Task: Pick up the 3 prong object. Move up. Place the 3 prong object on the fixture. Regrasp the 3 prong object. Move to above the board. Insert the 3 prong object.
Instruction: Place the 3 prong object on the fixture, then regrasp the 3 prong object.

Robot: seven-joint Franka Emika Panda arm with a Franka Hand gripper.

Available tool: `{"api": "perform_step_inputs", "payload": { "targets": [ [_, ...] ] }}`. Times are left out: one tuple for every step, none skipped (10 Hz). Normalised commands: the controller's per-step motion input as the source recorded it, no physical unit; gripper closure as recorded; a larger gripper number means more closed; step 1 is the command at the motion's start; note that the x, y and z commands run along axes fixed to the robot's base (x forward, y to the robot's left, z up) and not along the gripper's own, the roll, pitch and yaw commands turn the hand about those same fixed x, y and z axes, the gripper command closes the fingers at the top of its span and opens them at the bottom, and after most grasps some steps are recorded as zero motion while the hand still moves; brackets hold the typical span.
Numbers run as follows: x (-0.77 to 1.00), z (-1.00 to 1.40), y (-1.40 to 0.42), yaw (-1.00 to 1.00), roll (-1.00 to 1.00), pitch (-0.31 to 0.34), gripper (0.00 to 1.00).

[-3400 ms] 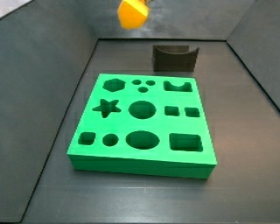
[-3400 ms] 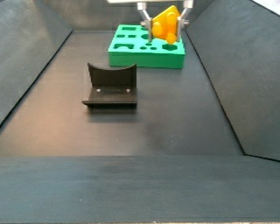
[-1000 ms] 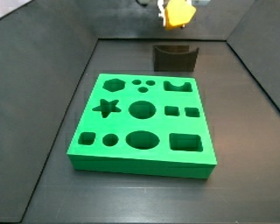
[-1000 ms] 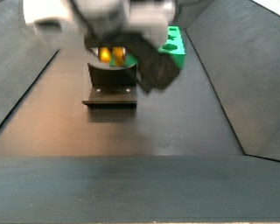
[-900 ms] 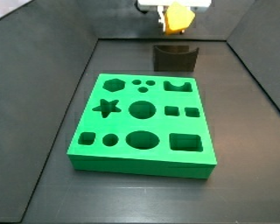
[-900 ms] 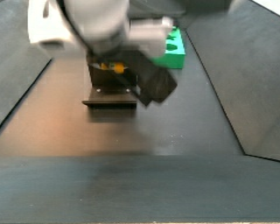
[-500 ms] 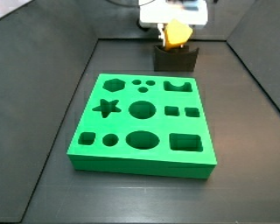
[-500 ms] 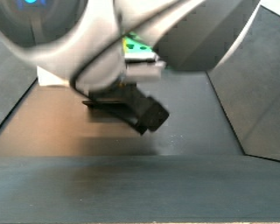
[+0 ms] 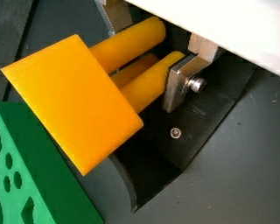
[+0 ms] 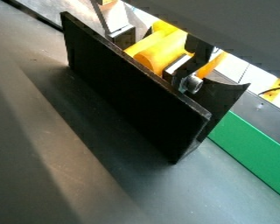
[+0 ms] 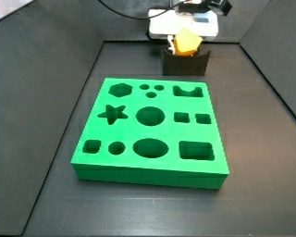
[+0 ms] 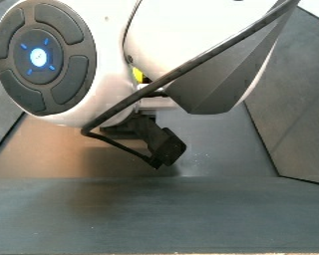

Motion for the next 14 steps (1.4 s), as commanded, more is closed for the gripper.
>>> {"api": "perform_step_inputs", "payload": {
  "targets": [
    [0.00, 0.00, 0.00, 0.00, 0.00, 0.000, 0.00],
    [0.00, 1.00, 0.00, 0.02, 0.01, -0.042, 0.00],
    [-0.01, 1.00, 0.00, 0.02, 0.01, -0.036, 0.00],
    [-0.03, 1.00, 0.00, 0.04, 0.03, -0.022, 0.00],
    [-0.04, 1.00, -0.01, 0.04, 0.04, -0.014, 0.00],
    [-0.04, 1.00, -0.01, 0.05, 0.05, 0.010, 0.00],
    [-0.04, 0.90, 0.00, 0.04, 0.04, 0.034, 0.00],
    [-0.03, 0.66, 0.00, 0.03, 0.04, 0.063, 0.00],
    [-0.03, 0.54, 0.00, 0.03, 0.04, 0.078, 0.00],
    [-0.02, 0.29, 0.01, 0.01, 0.05, 0.094, 0.00],
    [-0.07, 1.00, -0.97, 0.02, 1.00, 0.064, 0.00],
    [-0.07, 1.00, -1.00, 0.02, 1.00, 0.060, 0.00],
    [-0.10, 0.99, -1.00, 0.01, 1.00, 0.050, 0.00],
    [-0.13, 0.95, -1.00, 0.01, 1.00, 0.041, 0.00]
  ]
}}
